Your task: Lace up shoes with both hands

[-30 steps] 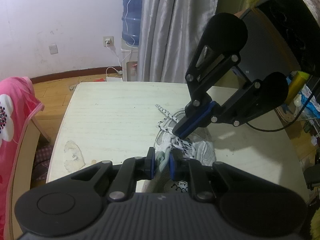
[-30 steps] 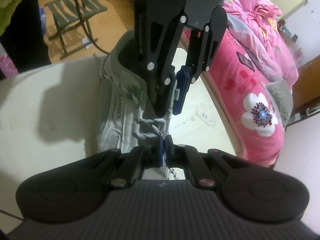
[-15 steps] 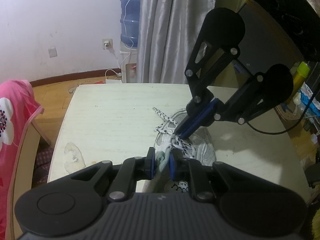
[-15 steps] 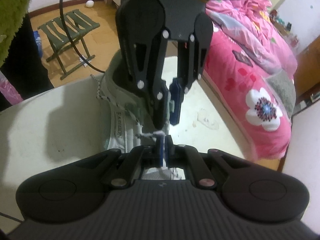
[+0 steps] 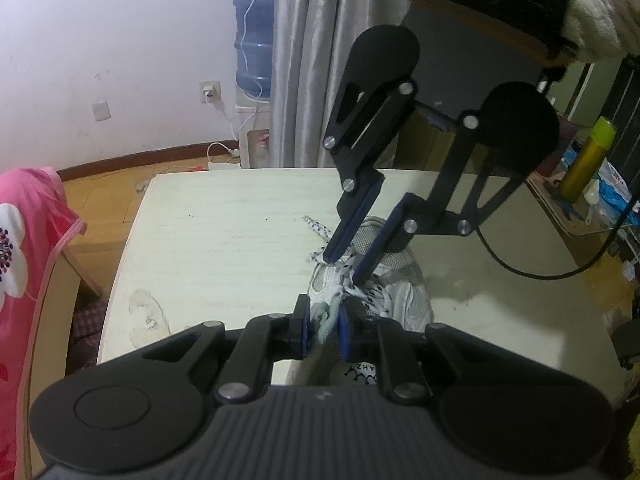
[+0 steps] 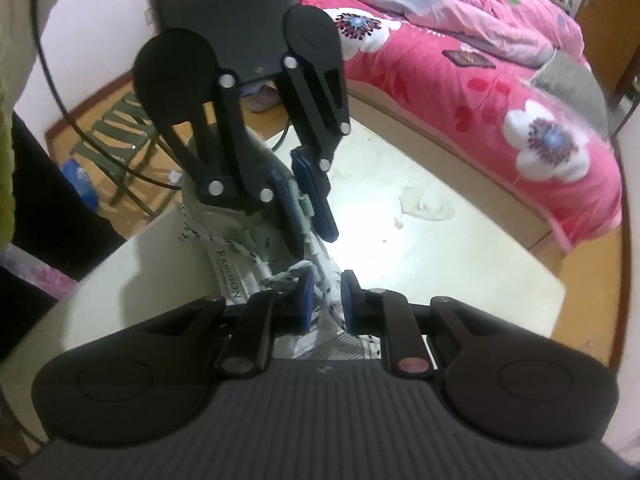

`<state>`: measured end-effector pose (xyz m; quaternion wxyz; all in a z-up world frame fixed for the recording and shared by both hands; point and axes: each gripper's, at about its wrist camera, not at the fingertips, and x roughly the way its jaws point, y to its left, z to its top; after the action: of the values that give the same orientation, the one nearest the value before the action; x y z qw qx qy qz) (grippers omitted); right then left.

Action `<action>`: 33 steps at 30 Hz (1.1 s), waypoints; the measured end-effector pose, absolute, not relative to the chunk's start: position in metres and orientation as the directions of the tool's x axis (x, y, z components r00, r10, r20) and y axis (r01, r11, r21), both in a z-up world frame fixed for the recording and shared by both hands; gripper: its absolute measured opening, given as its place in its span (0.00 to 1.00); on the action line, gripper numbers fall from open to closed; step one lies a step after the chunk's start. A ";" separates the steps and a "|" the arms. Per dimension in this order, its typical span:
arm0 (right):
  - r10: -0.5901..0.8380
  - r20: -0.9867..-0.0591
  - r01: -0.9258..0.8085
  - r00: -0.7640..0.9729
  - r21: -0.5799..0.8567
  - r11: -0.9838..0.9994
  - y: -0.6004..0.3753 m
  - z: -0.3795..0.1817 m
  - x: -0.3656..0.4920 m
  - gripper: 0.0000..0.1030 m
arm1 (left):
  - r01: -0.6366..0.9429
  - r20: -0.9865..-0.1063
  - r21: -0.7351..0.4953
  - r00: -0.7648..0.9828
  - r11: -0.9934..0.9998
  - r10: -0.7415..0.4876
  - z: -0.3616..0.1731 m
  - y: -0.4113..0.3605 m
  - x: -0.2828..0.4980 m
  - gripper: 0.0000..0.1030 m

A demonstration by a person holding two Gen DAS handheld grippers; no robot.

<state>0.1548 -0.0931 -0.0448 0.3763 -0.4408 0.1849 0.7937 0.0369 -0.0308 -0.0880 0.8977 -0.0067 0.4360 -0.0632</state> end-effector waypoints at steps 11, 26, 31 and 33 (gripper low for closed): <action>0.358 -0.840 -0.751 -0.408 0.086 -0.655 -0.083 -0.048 0.162 0.03 | 0.128 -0.778 -0.062 0.616 0.990 -0.128 -0.089 -0.031 0.037 0.15; 0.371 -0.820 -0.735 -0.436 0.087 -0.673 -0.081 -0.048 0.161 0.02 | 0.166 -0.771 -0.046 0.621 0.985 -0.141 -0.093 -0.031 0.037 0.14; 0.370 -0.816 -0.748 -0.444 0.110 -0.655 -0.079 -0.049 0.161 0.02 | 0.171 -0.768 -0.047 0.623 0.984 -0.145 -0.094 -0.031 0.037 0.15; 0.373 -0.812 -0.768 -0.449 0.138 -0.625 -0.077 -0.050 0.162 0.02 | 0.172 -0.772 -0.034 0.622 0.985 -0.135 -0.094 -0.033 0.037 0.15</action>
<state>0.1623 -0.0771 -0.0499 0.3510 -0.3903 0.2534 0.8126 0.0367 -0.0334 -0.0944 0.9002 0.0216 0.4265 -0.0851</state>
